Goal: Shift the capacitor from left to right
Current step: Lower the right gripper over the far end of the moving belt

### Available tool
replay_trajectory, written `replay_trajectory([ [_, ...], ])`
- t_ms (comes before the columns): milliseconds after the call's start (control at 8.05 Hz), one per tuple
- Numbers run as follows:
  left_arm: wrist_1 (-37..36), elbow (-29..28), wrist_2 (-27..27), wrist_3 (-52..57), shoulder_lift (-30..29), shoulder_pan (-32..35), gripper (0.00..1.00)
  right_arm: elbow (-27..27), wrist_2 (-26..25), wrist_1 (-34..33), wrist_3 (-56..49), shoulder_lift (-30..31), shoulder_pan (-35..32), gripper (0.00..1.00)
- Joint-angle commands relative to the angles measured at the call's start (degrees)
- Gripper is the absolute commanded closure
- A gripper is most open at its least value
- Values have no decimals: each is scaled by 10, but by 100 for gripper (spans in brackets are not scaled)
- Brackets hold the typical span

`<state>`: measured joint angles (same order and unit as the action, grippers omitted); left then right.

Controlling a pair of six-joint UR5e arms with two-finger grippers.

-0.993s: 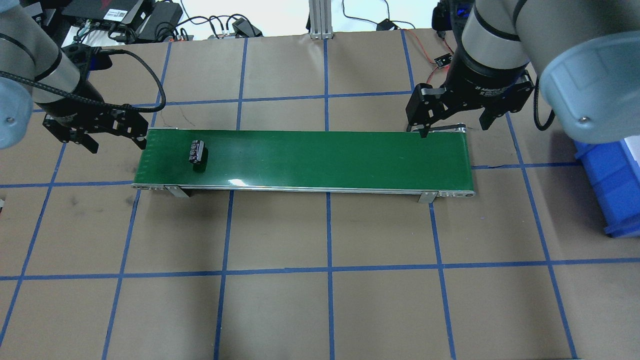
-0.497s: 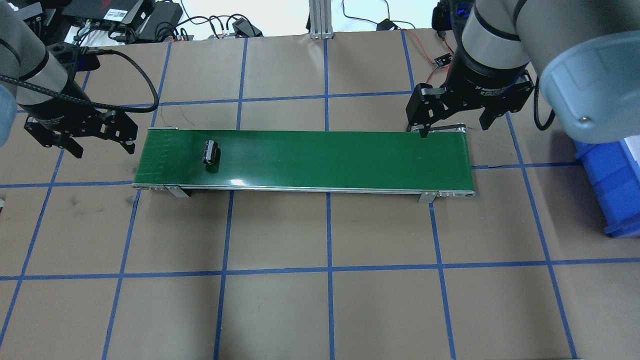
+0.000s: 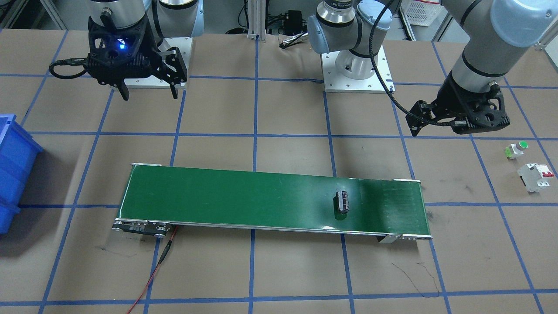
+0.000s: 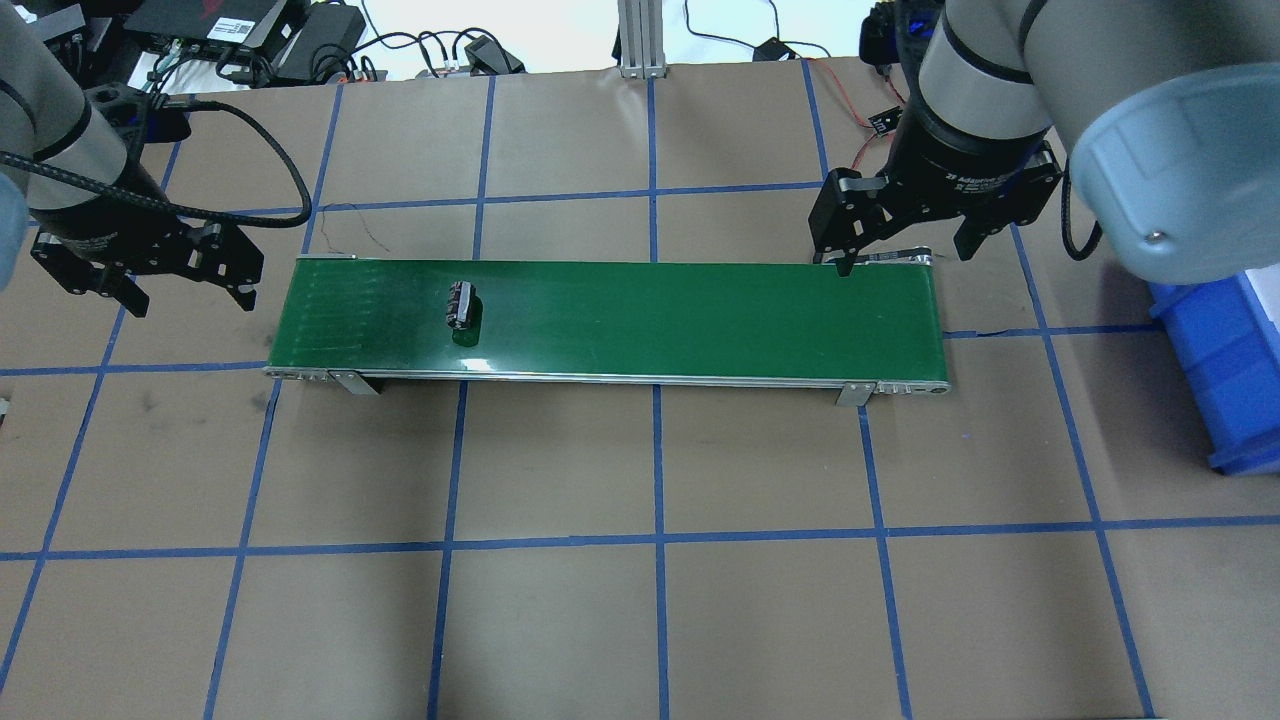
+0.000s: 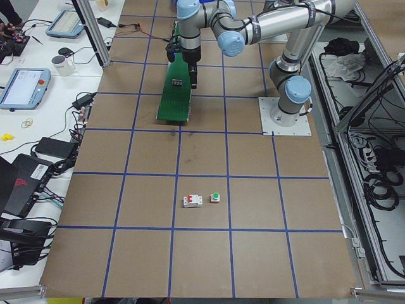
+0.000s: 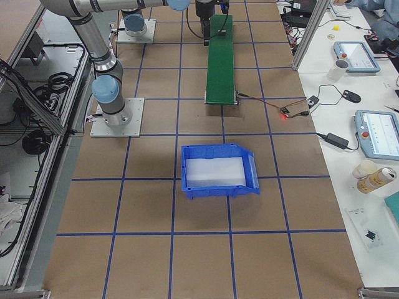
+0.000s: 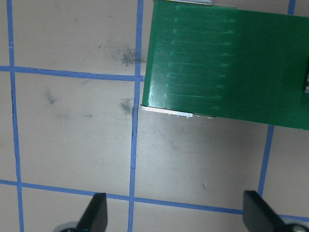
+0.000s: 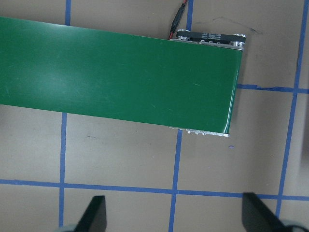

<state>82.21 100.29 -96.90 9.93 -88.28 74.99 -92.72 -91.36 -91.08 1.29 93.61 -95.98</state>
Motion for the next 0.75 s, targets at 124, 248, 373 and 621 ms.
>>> replay_trajectory([
  [124, -5, 0, -7, 0, -1, 0, 0, -25, 3, -57, -2, -43, 0, 0],
  [248, -1, 0, -7, 0, 4, 1, 0, -33, 16, -93, -1, -60, 0, 0],
  [373, -2, 0, -7, 1, 6, 1, 0, -40, 21, -116, 3, -89, 0, 0],
  [621, -4, 0, -4, 1, 17, 1, 0, -44, 22, -178, 6, -146, 0, 0],
])
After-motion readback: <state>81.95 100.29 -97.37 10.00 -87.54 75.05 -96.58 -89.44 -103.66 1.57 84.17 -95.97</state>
